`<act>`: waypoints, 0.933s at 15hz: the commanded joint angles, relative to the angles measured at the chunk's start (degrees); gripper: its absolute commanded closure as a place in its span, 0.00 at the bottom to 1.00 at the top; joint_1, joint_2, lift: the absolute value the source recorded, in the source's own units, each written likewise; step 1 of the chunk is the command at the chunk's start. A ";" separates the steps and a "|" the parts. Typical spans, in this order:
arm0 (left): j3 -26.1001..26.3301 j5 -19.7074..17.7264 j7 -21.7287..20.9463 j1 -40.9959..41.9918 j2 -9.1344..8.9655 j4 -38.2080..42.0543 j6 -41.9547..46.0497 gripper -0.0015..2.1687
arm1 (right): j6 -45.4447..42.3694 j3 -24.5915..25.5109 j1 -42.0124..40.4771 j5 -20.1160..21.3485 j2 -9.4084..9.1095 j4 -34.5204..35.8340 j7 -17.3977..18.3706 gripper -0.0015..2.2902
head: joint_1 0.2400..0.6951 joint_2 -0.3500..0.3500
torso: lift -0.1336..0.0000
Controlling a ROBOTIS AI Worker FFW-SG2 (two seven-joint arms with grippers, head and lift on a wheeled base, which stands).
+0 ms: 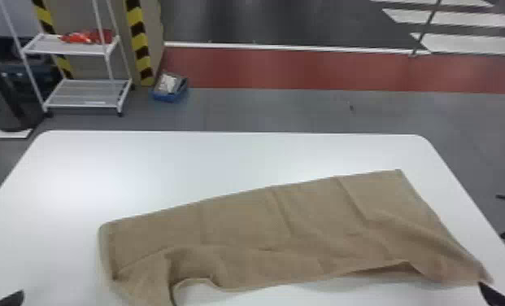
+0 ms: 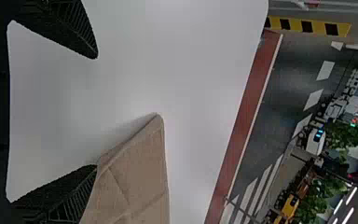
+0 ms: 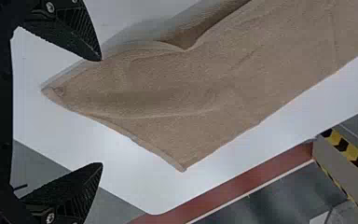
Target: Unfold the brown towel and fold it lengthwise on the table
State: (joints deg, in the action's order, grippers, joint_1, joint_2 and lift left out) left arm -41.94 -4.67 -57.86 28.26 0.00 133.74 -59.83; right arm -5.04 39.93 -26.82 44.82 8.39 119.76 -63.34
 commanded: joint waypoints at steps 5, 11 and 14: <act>5.20 -2.19 -1.90 0.30 -0.15 1.00 -5.17 0.02 | 2.18 2.78 2.91 5.71 6.82 -4.80 -5.39 0.07 | 1.00 0.04 | 0.18; 6.26 -1.92 -0.41 0.04 -0.15 -0.59 -3.06 0.02 | 6.58 -6.80 8.36 11.34 9.72 -12.53 -6.27 0.13 | 1.00 0.00 | 0.18; 6.26 -1.92 -0.32 -0.05 -0.15 -1.20 -2.01 0.02 | 8.86 -10.75 9.59 13.80 9.98 -13.94 -6.88 0.13 | 1.00 0.01 | 0.18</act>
State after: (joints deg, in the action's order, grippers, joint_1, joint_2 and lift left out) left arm -35.68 -6.59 -58.17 28.24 0.00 132.74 -62.23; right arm 3.03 30.57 -17.61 57.72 18.30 106.21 -70.13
